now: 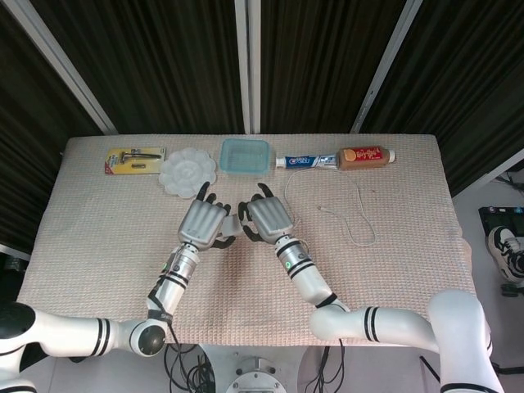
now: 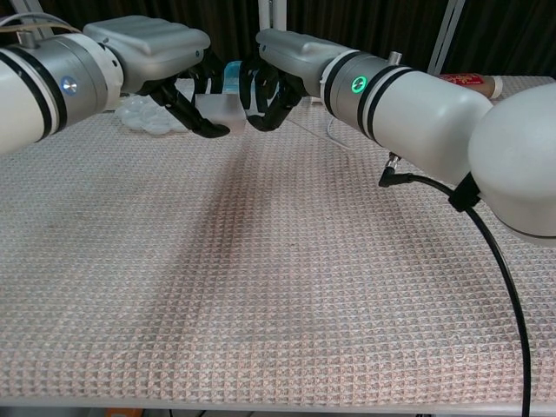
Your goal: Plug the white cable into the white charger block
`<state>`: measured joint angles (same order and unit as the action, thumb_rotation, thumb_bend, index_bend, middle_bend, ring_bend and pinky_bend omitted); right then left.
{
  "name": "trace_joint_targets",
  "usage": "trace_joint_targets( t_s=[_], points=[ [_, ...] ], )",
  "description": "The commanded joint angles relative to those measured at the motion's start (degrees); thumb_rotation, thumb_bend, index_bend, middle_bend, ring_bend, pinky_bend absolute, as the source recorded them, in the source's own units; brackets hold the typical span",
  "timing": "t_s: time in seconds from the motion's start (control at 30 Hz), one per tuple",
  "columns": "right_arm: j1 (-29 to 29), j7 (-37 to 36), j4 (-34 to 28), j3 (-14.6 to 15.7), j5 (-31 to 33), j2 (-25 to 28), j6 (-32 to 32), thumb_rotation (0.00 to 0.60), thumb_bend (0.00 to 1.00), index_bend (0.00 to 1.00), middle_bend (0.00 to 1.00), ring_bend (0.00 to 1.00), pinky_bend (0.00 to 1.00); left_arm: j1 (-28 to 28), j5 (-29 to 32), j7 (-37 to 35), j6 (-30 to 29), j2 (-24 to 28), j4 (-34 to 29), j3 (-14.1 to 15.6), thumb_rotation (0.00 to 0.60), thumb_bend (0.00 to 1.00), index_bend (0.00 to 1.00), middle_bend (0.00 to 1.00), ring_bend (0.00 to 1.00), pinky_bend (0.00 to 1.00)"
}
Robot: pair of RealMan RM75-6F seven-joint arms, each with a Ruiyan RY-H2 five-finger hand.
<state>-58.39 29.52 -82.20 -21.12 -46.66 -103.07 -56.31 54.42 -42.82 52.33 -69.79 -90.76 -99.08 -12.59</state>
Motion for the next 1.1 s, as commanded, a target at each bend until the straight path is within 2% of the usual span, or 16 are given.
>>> trace_joint_targets(
  t_s=[0.03, 0.6, 0.67, 0.83, 1.1],
  points=[
    [-0.2, -0.4, 0.4, 0.0, 0.3, -0.3, 0.1, 0.600, 0.33, 0.64, 0.55, 0.30, 0.07, 0.1, 0.2, 0.1, 0.0, -0.1, 0.2, 0.1, 0.371, 0.25, 0.45, 0.48, 0.23, 0.06],
    [-0.7, -1.9, 1.8, 0.0, 0.5, -1.4, -0.2, 0.600, 0.32, 0.64, 0.54, 0.30, 0.06, 1.0, 1.6, -0.7, 1.0, -0.6, 1.4, 0.2, 0.374, 0.25, 0.45, 0.48, 0.23, 0.06],
    [-0.6, -2.1, 1.7, 0.2, 0.5, -1.2, -0.3, 0.600, 0.29, 0.62, 0.52, 0.30, 0.05, 0.9, 1.7, -0.9, 0.9, -0.6, 1.4, 0.2, 0.373, 0.25, 0.45, 0.48, 0.23, 0.06],
    [0.0, -2.8, 1.5, 0.4, 0.0, -0.8, -0.9, 0.600, 0.13, 0.52, 0.47, 0.29, 0.05, 0.6, 1.5, -1.6, 0.7, -0.1, 1.3, 0.2, 0.372, 0.25, 0.45, 0.48, 0.23, 0.07],
    [1.2, -3.4, 0.5, 1.1, -0.6, 1.0, -1.0, 0.600, 0.13, 0.47, 0.45, 0.29, 0.04, -0.4, 0.8, -3.1, 0.4, 0.7, 1.4, 1.1, 0.372, 0.25, 0.45, 0.48, 0.23, 0.07]
  ],
)
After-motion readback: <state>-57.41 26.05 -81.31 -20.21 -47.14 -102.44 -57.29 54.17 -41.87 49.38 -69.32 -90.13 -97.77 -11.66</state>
